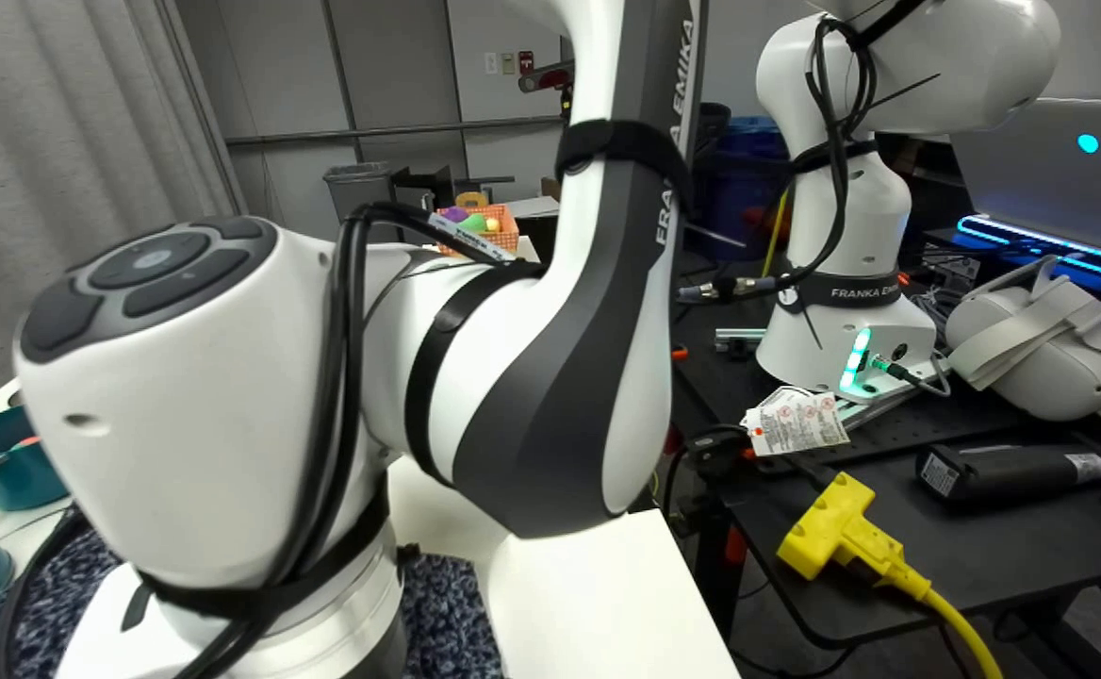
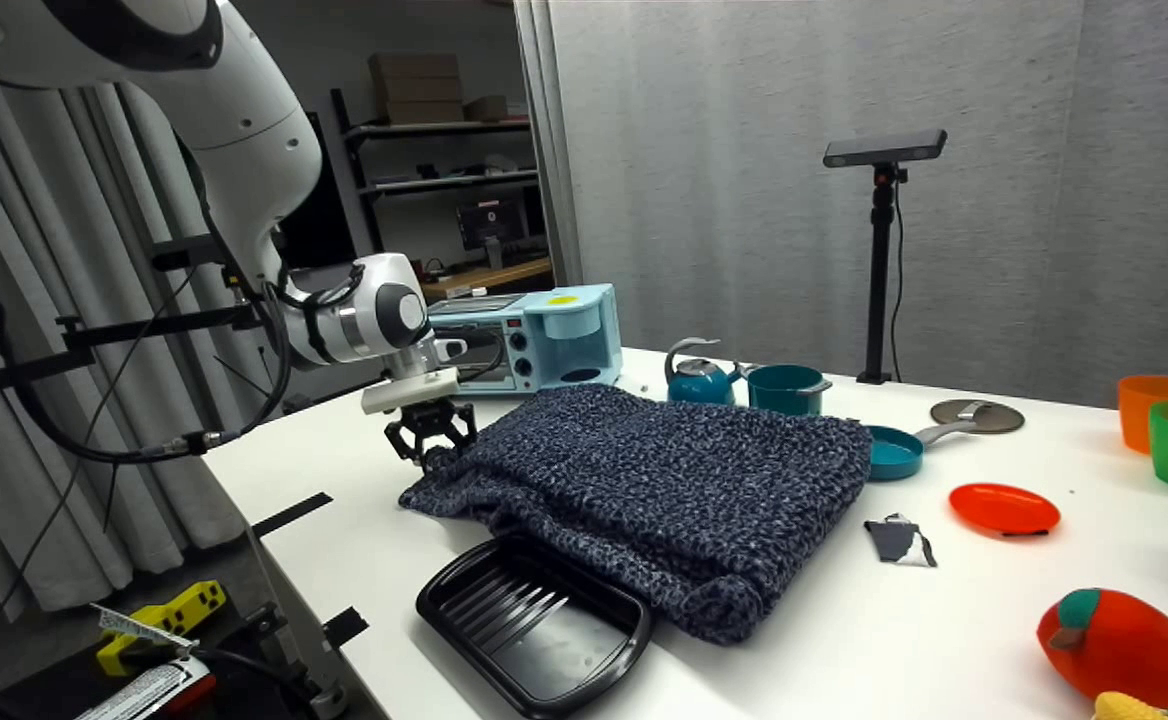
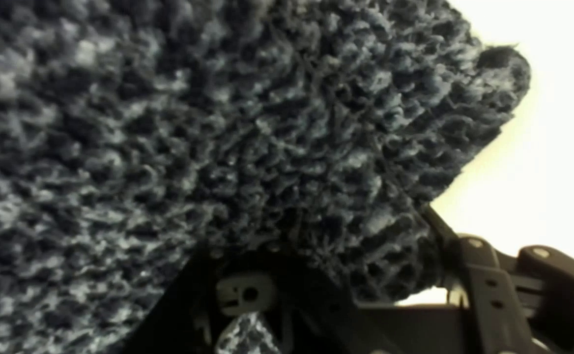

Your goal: Fold the thing on the table

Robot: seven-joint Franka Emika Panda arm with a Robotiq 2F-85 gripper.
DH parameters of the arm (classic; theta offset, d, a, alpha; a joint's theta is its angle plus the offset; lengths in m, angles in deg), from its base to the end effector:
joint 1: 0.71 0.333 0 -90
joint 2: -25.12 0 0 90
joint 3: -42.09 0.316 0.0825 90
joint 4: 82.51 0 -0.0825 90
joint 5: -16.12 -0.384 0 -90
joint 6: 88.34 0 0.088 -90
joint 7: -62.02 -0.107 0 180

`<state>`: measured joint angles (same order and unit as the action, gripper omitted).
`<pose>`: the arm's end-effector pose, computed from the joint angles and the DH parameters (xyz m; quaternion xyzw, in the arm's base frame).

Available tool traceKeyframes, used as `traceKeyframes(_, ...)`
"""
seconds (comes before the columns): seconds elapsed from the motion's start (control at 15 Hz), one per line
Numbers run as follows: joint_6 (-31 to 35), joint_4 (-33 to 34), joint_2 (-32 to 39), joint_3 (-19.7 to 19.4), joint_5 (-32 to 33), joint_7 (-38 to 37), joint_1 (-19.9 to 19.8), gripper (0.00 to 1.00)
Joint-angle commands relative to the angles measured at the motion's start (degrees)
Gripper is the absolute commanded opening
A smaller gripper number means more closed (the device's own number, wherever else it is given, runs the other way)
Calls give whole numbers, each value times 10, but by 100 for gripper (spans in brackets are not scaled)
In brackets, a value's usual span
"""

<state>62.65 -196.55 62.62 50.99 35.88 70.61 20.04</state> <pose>0.5179 0.3046 0.1319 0.8916 0.4514 0.0112 0.0350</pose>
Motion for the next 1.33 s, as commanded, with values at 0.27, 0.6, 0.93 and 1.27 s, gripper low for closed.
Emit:
traceKeyframes(0.27, 5, -45, -61, 3, -27, -3, -33, 1)
traceKeyframes(0.6, 80, -167, -186, 45, -119, 8, -111, 1)
traceKeyframes(0.93, 191, -288, -287, 110, -304, 70, -225, 2)
traceKeyframes(1.27, 257, -267, -259, 316, -535, 204, -453, 2)
